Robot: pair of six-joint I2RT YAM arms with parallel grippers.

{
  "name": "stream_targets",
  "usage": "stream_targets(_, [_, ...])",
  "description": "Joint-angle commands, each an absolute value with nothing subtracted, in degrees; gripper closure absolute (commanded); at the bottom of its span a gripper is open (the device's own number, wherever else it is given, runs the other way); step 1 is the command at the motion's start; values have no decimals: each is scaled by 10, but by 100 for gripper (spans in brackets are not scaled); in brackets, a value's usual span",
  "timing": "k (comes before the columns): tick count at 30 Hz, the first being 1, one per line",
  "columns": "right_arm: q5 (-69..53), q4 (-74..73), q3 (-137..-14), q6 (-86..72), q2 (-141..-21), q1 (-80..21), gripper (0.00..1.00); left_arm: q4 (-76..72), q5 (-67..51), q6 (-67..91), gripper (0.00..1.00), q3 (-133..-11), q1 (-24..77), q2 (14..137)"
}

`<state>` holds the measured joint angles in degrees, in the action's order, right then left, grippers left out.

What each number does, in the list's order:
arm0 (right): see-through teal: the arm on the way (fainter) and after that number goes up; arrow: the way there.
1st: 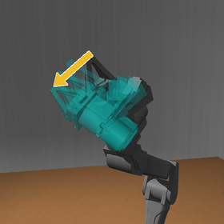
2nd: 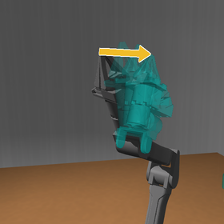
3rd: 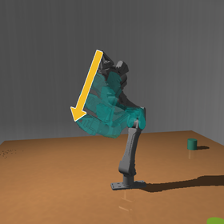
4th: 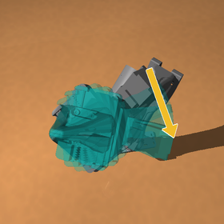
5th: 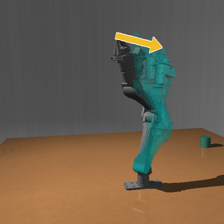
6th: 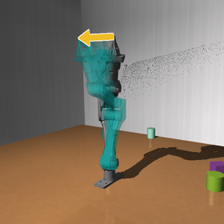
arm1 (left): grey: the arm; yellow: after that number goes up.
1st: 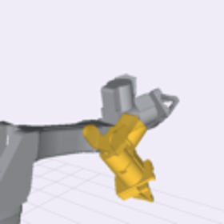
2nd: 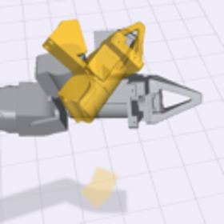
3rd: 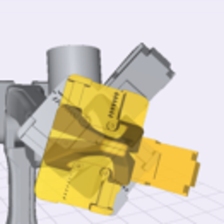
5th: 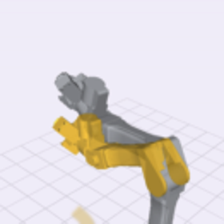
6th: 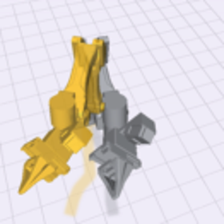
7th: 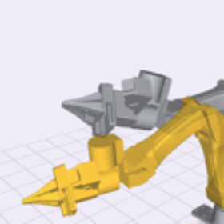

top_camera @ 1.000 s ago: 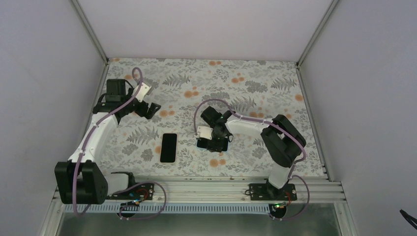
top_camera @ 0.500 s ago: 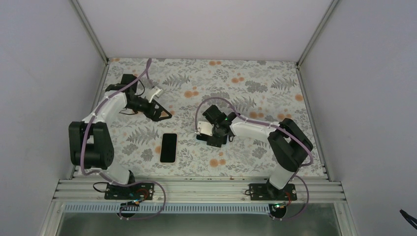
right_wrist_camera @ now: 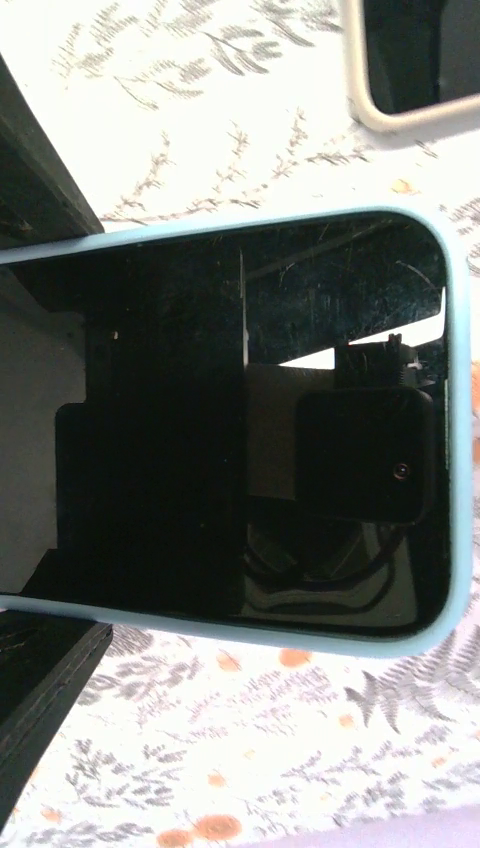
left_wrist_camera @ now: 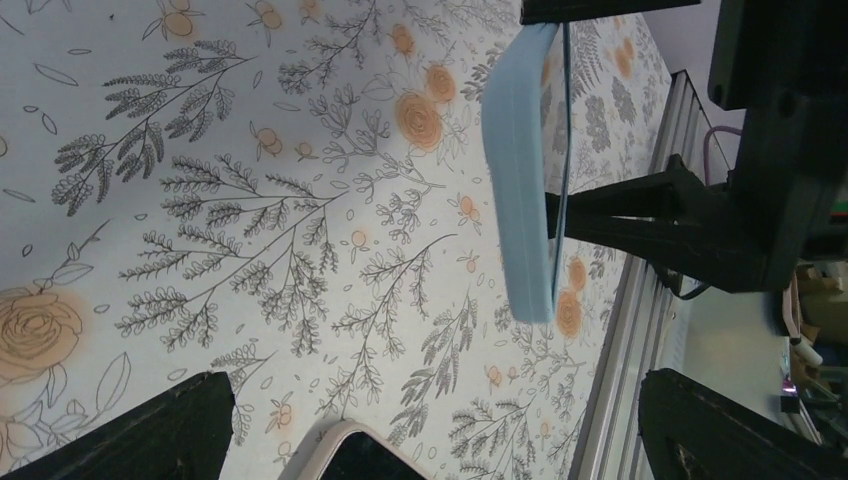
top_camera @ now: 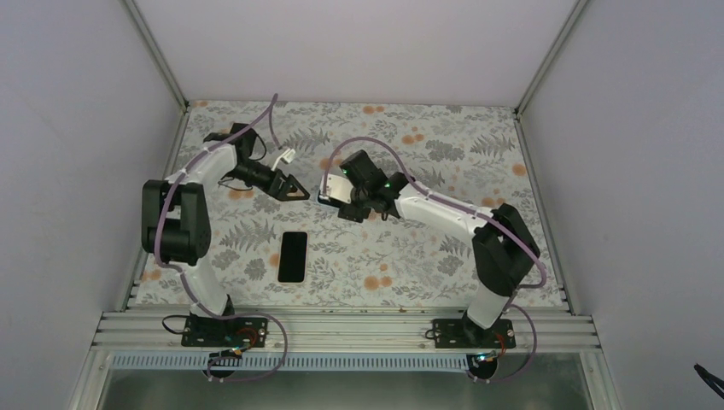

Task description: Take the phone out of the phone case

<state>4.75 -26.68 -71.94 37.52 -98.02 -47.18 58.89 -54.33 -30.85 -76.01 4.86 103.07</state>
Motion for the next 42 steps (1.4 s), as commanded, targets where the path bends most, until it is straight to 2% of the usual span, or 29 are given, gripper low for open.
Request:
stream_targets(1, [44, -242, -783, 381, -1012, -473, 36, 628, -541, -314, 0, -814, 58, 1055])
stream_targets(8, [35, -248, -844, 372, -1058, -479, 37, 663, -557, -324, 0, -881, 60, 1089])
stream_targets(22, [43, -255, -899, 370, -1091, -492, 38, 669, -577, -331, 10, -890, 65, 1113])
stream_targets(30, [57, -251, -919, 370, -1112, -499, 38, 731, -621, -376, 28, -930, 65, 1132])
stream_targets(33, [68, -255, -933, 366, -1125, -500, 38, 760, -624, -408, 44, -936, 69, 1136])
stream_targets(37, [68, -253, -936, 366, -1125, -499, 38, 772, -621, -420, 58, -930, 70, 1136])
stream_targets(42, [68, -257, -945, 366, -1127, -500, 36, 768, -622, -421, 85, -930, 71, 1134])
